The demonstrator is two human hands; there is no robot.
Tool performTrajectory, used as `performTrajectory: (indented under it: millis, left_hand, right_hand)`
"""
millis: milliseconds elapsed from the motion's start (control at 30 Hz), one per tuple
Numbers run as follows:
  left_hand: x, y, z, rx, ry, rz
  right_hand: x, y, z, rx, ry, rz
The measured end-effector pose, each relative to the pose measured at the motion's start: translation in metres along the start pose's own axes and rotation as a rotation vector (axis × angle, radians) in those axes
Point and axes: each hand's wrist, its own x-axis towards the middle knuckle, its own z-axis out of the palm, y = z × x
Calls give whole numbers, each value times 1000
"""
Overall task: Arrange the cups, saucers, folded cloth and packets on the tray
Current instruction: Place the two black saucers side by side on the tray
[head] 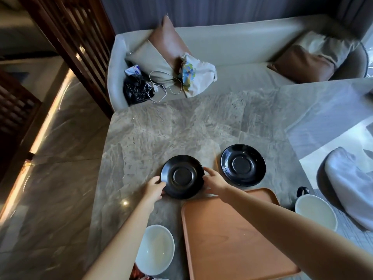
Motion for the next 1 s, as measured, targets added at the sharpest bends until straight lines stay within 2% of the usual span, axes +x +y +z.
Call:
performTrajectory:
  millis: [133,400,467,567,700,833,1000]
  left_hand:
    - [-7,5,-6,60,-32,-3]
    - [-26,26,-7,-23,-50,199]
    - [-31,24,-5,29,-63,286]
    - [-35,15,-2,172,-113,404]
    - [-35,0,4,455,-149,389]
    - [-42,-17,11,863,-65,395]
    - [-43,-25,19,1251,30,439]
  right_hand:
    - [-4,-3,-3,-19,2,-34]
    - [-11,-13,-19,-3,-38,-192]
    - [-19,-11,-25,-11,-72,-222]
    - [-30,-2,-34,-62,-83,-233]
    - [-39,18,-43,-152,-64,-238]
    - [-48,44,-47,-249,-48,-206]
    - [-57,64,-45,-395,-15,-224]
